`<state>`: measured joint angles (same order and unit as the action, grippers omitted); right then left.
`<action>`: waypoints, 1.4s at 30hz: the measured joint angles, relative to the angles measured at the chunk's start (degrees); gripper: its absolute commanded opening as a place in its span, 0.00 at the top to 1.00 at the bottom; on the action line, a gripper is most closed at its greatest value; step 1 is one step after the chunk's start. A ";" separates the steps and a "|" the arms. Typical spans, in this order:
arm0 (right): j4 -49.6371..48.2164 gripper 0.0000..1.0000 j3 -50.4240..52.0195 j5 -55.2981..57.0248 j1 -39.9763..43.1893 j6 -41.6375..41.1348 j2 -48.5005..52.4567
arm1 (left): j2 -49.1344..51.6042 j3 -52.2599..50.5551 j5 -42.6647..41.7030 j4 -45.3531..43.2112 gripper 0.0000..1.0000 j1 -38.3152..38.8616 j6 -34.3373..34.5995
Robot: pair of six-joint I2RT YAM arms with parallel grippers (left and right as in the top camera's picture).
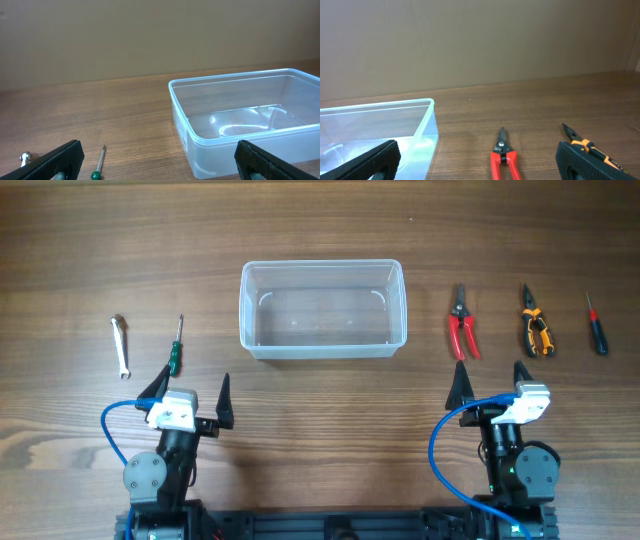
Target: Pack container
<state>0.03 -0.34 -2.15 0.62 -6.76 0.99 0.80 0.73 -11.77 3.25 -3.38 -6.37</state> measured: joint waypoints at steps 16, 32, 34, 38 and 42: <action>0.00 0.00 0.00 0.02 0.00 0.00 0.00 | 0.00 0.00 -0.02 0.00 0.00 0.00 0.00; -0.55 0.00 -0.02 0.02 0.00 -2.71 0.02 | 0.00 0.00 -0.02 0.00 0.00 0.00 0.00; -1.46 0.00 -0.28 0.35 0.00 -3.06 0.02 | 0.00 0.00 -0.02 0.00 0.00 0.00 0.00; 3.06 0.00 -6.51 5.62 0.09 -2.12 0.24 | 0.00 0.00 0.00 0.02 0.00 0.00 0.00; 14.60 0.00 -18.86 14.91 1.84 -0.31 3.21 | 0.00 0.00 0.00 0.00 0.00 0.00 0.00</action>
<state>14.63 -19.20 12.75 2.46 -7.07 4.21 0.80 0.73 -11.77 3.25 -3.38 -6.37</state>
